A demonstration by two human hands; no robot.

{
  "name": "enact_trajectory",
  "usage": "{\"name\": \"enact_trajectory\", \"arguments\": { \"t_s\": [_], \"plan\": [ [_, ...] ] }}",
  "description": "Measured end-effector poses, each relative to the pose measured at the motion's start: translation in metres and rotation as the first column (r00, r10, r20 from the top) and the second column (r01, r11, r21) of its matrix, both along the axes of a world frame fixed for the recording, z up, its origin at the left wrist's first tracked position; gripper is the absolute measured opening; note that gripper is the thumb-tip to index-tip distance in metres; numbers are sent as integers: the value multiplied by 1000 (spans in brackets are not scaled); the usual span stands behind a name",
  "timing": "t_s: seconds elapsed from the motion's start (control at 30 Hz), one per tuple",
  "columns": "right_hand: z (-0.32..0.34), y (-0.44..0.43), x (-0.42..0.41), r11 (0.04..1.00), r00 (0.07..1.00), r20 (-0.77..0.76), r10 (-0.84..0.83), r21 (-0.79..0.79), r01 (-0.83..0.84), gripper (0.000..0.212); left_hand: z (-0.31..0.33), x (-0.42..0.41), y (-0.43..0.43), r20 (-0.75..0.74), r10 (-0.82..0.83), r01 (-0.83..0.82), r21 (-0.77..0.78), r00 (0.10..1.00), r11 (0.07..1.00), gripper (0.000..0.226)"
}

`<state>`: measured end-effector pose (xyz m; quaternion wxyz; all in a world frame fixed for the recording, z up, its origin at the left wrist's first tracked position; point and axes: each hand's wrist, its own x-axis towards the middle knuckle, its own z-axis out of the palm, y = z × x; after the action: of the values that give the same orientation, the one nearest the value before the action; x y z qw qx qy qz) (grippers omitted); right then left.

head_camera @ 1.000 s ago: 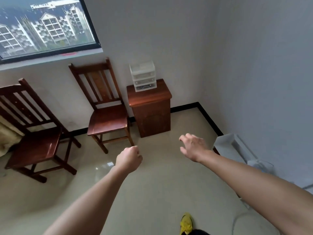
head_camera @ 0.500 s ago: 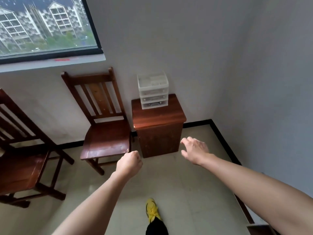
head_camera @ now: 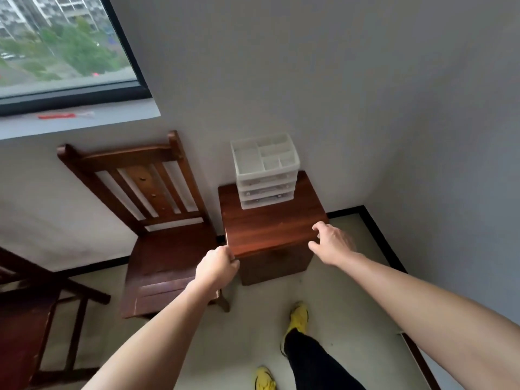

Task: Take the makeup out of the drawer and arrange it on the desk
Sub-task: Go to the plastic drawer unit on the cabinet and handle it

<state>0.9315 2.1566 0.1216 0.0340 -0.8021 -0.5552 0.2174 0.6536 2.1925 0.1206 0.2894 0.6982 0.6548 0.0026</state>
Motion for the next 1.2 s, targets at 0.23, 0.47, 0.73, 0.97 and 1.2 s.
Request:
{"name": "enact_trajectory", "arguments": {
  "t_s": [0.23,0.47,0.73,0.97,1.2],
  "plan": [
    [-57,112,27,987,976,-161,-148,-89,135,48,-33,20,95,41,93,-87,-138,995,987,9],
    [-108,225,57,945,916,-262,-304,-204,255,55,-85,49,196,75,259,-229,-281,963,932,20],
    [-159,295,66,824,652,-506,-565,-300,481,41,-134,77,263,278,628,-459,-484,727,745,64],
    [-188,309,63,717,442,-597,-670,-365,594,43,-166,99,292,386,755,-405,-667,531,626,52],
    [-193,298,64,742,456,-621,-638,-337,579,39,-180,104,286,396,762,-442,-640,511,629,50]
  ]
}}
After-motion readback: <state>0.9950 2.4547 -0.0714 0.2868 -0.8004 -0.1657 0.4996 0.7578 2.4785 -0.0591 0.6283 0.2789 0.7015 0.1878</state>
